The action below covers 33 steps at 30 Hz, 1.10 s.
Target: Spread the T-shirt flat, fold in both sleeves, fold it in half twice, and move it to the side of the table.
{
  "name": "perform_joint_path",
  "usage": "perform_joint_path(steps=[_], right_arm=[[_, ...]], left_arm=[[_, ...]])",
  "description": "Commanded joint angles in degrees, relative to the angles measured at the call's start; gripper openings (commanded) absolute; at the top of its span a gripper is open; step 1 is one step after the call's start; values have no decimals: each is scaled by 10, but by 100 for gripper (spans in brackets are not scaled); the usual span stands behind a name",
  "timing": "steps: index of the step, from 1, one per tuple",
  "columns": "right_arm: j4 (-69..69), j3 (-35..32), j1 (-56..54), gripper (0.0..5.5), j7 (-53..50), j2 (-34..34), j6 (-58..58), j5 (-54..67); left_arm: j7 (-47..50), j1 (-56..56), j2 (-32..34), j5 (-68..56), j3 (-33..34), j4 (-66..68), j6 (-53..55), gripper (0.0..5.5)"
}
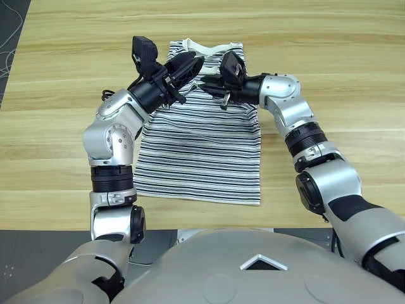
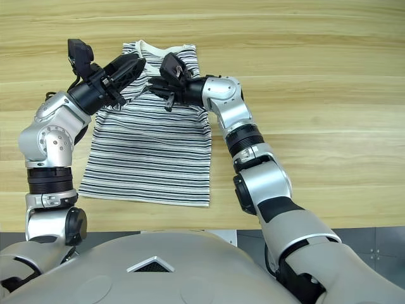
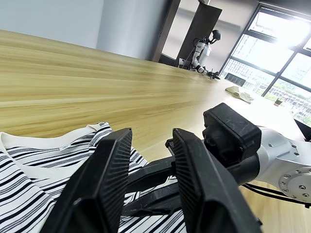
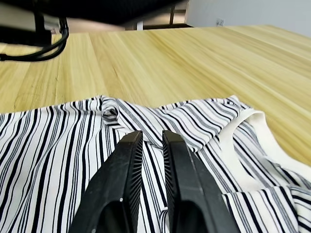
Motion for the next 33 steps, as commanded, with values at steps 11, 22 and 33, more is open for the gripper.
perform_joint_path(steps=[11,22,33], right_arm=[[-51,-43,68,74,-90,-186,-9,-39],[-168,-7,164,74,-61,-161,37,-29],[-390,36,258,74,-32,-179,118,-16]], left_arm=[[9,-13,10,8,0,8,-12,158],[11,-10,14,4,1,0,-5,158],[18,-2,12,-1,2,-9,-2,158]])
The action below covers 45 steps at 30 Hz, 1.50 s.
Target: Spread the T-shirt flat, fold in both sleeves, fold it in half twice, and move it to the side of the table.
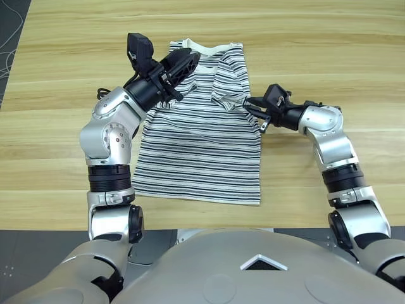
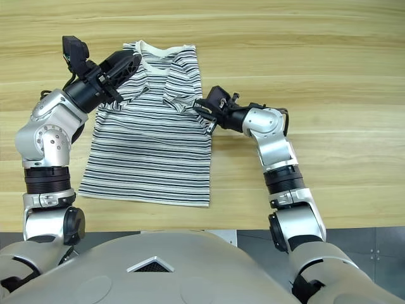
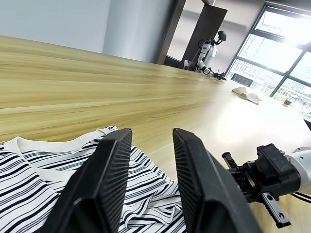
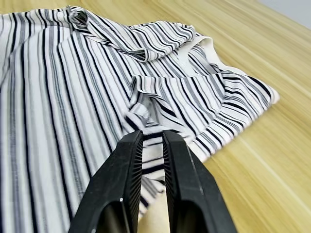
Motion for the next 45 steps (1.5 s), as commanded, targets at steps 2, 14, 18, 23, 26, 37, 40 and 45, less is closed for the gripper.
perform_joint_path(steps=[2,14,18,23,26,37,40,45], right_arm=[[-78,11,25,74,18,-18,42,14],[-146,-44,77,80,236,-262,-78,61],[-159,-25,122,144,228,-310,-159,2],[-181,-10,157,150,232,-342,-338,-22],[-176,12,172,150,223,-337,-405,-35],[-157,79,194,150,200,-318,-442,-50],[-148,95,196,150,188,-310,-445,-64],[-146,120,193,150,172,-303,-451,-75]], left_arm=[[5,-1,5,0,-2,-7,8,158],[-31,35,244,405,-137,49,-575,174],[-44,62,387,542,-163,54,-770,230],[65,16,487,740,-130,100,-1023,249],[114,-26,496,831,-103,154,-1163,249],[520,-27,570,1179,-216,208,-1165,249],[632,-20,580,1223,-290,200,-1128,249],[755,-29,581,1271,-392,221,-1068,249]])
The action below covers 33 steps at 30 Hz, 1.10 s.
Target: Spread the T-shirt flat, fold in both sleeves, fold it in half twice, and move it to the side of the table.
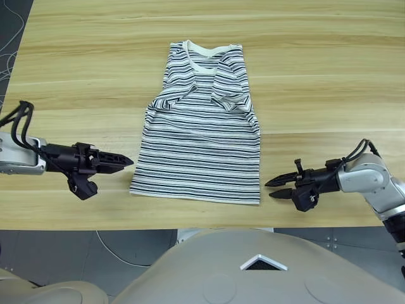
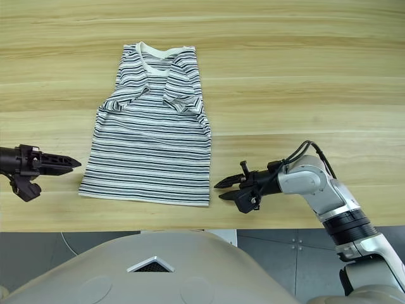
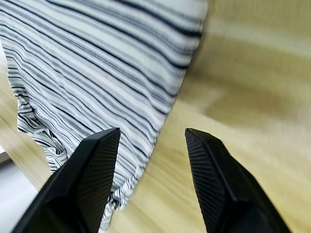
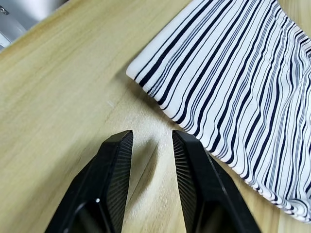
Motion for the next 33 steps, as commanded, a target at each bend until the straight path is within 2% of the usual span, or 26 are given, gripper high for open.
perform_joint_path(steps=[1,10,18,24,27,31,33], right_arm=[[11,21,-7,150,-9,6,-9,-28],[41,50,-33,150,-48,15,-49,-80],[82,90,-74,150,-72,45,-71,-111],[86,111,-87,150,-80,47,-76,-117],[88,116,-90,107,-80,42,-70,-116],[90,118,-92,14,-84,40,-68,-117],[89,118,-93,10,-85,41,-66,-118]], left_arm=[[70,-13,11,29,-64,21,38,249],[122,-43,-9,20,-154,34,64,249],[80,-83,-56,-35,-171,18,45,249],[57,-80,-56,-53,-183,31,41,249],[46,-78,-52,-58,-187,34,38,210],[39,-79,-51,-66,-189,33,37,131],[42,-81,-51,-60,-193,31,40,98]])
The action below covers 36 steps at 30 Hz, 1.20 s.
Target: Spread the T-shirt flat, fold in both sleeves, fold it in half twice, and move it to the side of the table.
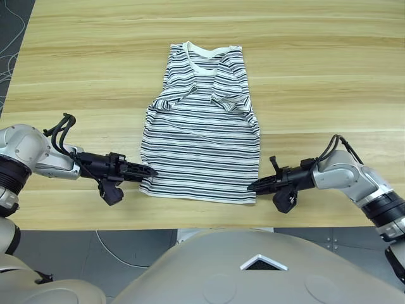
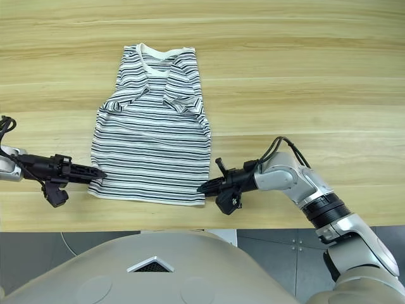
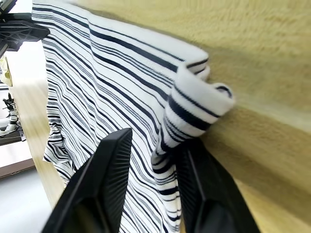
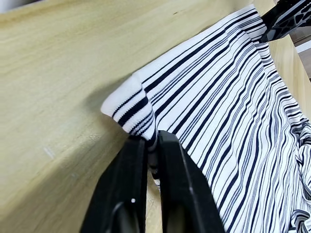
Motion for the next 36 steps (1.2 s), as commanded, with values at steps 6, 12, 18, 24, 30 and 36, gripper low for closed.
perform_joint_path(steps=[6,12,18,24,30,36], right_arm=[[-4,10,13,10,23,-2,66,21],[-8,-2,9,10,55,8,129,122],[-19,-38,-15,10,143,-17,234,241],[14,-124,-76,10,254,-31,400,430],[-22,-149,-59,10,322,-65,473,477],[-64,-169,-43,10,364,-93,547,496]], left_arm=[[-15,-25,-7,-7,-5,15,-3,13],[-23,-30,-28,-40,2,43,0,13],[-392,-68,-129,-517,-20,184,48,13],[-911,-1,-58,-1098,-35,-84,381,13],[-1075,22,-19,-1207,34,-167,437,13],[-1156,61,-2,-1268,155,-238,497,13]])
